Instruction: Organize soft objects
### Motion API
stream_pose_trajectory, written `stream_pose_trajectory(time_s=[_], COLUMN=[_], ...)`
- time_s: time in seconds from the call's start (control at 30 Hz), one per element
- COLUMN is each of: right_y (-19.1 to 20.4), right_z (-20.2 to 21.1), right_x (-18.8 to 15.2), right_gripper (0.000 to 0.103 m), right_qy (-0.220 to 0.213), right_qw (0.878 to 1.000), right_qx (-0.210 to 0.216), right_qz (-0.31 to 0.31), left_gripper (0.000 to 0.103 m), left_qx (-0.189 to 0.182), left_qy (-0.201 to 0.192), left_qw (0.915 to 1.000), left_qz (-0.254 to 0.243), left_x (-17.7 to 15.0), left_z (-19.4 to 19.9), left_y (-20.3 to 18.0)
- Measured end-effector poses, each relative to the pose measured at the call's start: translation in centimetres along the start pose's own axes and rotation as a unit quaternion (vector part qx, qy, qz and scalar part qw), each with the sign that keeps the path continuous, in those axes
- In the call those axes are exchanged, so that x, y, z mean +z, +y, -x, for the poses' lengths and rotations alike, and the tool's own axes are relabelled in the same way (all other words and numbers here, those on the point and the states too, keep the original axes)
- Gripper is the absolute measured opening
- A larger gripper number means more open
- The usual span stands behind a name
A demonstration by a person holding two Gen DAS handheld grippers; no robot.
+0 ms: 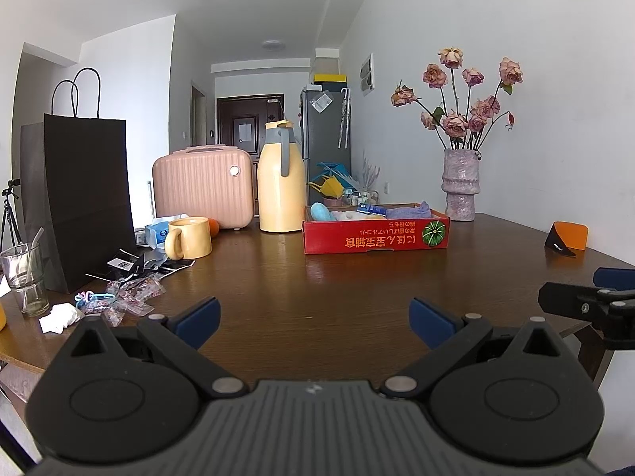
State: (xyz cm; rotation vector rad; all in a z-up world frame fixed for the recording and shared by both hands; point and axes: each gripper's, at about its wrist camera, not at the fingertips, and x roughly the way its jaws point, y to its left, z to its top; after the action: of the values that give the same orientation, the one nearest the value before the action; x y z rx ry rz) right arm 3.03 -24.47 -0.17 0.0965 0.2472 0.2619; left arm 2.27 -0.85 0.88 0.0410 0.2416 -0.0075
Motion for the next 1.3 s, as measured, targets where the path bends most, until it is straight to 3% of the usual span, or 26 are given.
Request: stream_pose_trajectory(time_s=[1.3], right_y=[0.12], right_z=[0.04], right_x=[-0.13], right_gripper=[0.103], right_qy=[0.002], right_qw=[1.000], right_qx=[0.003], right_qz=[-0.004], left_gripper=[0.103], left_qx=[-0.003], left_qy=[-0.002], left_qw=[1.0000], left_qz=[-0.002], left_x=[-0.07], left_z=[0.18], left_y=[-0.19])
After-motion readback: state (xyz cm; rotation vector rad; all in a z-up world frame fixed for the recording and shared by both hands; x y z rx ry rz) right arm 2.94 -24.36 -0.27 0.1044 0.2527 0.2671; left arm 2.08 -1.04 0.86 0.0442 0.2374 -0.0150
